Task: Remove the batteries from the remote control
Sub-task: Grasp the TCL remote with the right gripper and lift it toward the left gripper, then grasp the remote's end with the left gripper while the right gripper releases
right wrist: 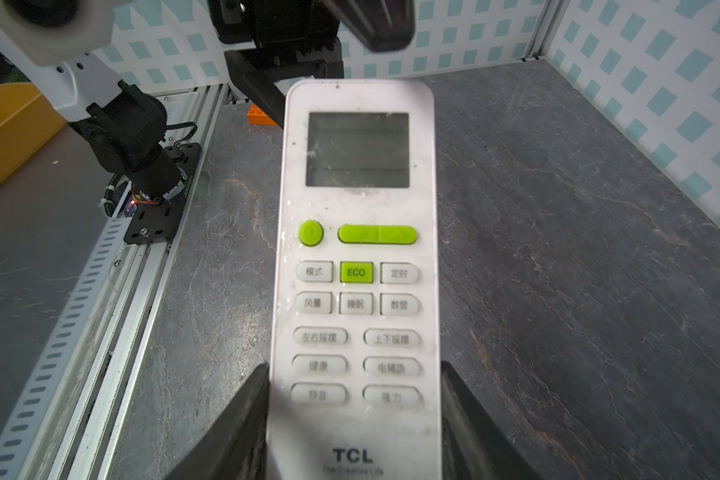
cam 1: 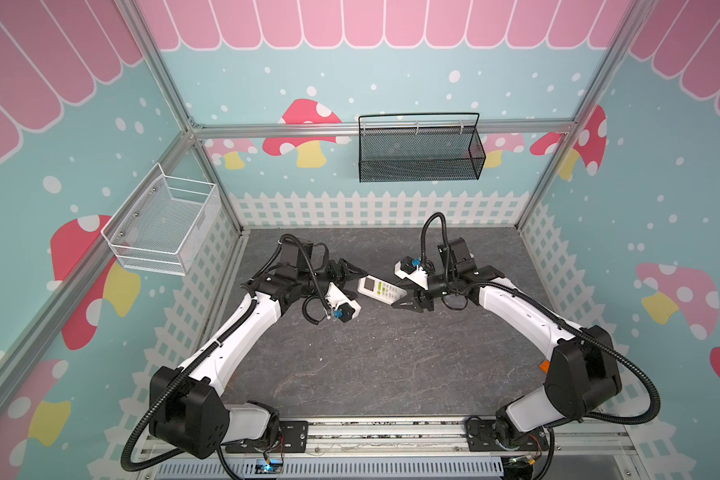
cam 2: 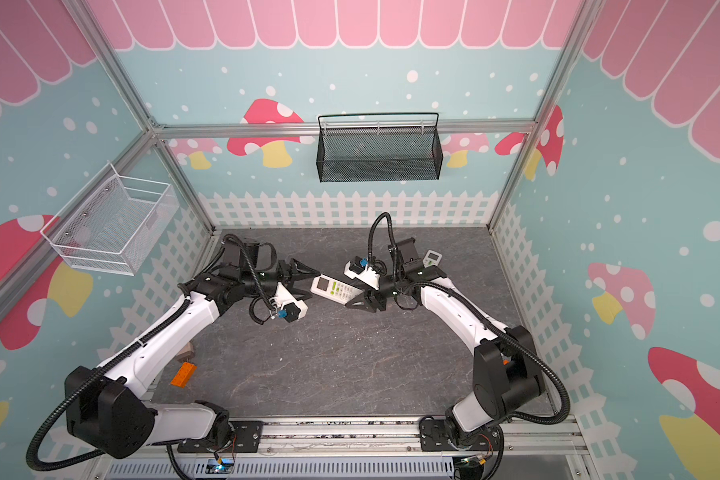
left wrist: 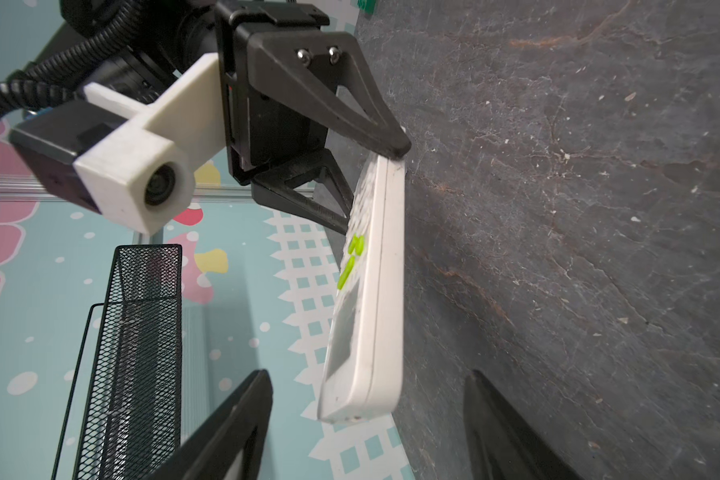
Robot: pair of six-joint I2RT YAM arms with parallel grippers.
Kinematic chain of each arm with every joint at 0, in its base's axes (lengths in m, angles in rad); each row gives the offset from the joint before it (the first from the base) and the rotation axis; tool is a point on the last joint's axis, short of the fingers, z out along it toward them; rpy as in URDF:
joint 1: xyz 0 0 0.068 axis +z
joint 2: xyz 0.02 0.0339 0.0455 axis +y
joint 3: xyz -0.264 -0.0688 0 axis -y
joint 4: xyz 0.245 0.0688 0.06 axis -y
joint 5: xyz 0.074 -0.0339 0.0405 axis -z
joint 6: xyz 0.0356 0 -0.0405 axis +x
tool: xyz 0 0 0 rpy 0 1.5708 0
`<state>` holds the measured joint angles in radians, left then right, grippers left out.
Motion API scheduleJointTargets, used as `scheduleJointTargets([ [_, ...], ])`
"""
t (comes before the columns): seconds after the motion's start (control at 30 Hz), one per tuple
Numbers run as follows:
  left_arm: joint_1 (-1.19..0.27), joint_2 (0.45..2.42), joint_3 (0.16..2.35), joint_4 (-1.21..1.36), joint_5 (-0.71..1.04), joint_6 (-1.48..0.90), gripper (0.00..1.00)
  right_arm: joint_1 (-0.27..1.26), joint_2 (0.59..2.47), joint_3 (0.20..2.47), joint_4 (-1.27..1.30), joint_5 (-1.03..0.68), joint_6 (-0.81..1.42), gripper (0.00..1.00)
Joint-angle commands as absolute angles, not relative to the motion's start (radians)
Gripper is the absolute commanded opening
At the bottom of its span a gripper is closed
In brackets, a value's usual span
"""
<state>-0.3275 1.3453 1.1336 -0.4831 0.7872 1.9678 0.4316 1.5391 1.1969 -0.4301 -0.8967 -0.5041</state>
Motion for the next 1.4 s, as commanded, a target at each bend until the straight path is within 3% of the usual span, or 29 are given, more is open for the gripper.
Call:
scheduleJointTargets([
  [0.0,-0.341,1.350,1.109,-0.460,0.802,2.053,0.66,0.446,1.563,1.238,-0.456,-0.961,-0.552,0.35],
  [0.2,-0.351,1.349,1.091,-0.431,0.807,2.056,0.55,0.461,1.576,1.237,-0.468,-0.955,-0.567,0.35],
  [0.5,-0.354,1.338,1.070,-0.410,0.804,2.056,0.24,0.467,1.574,1.229,-0.468,-0.928,-0.580,0.40],
  [0.6,-0.354,1.334,1.063,-0.408,0.802,2.054,0.17,0.468,1.572,1.227,-0.466,-0.924,-0.578,0.41],
  [0.77,-0.354,1.324,1.057,-0.396,0.797,2.019,0.11,0.466,1.531,1.206,-0.453,-0.887,-0.577,0.58],
  [0.87,-0.354,1.315,1.056,-0.384,0.764,1.958,0.01,0.456,1.458,1.167,-0.417,-0.830,-0.563,0.67],
  [1.0,-0.356,1.295,1.066,-0.373,0.714,1.768,0.00,0.402,1.353,1.104,-0.311,-0.822,-0.483,0.81],
  [1.13,-0.361,1.291,1.132,-0.436,0.626,1.439,0.00,0.332,1.236,0.992,-0.064,-0.824,-0.312,0.83],
  [1.33,-0.360,1.347,1.365,-0.763,0.514,0.854,0.00,0.316,1.112,0.795,0.293,-0.551,0.031,0.92],
  [1.37,-0.360,1.348,1.390,-0.814,0.506,0.779,0.00,0.317,1.102,0.781,0.302,-0.525,0.069,0.99],
])
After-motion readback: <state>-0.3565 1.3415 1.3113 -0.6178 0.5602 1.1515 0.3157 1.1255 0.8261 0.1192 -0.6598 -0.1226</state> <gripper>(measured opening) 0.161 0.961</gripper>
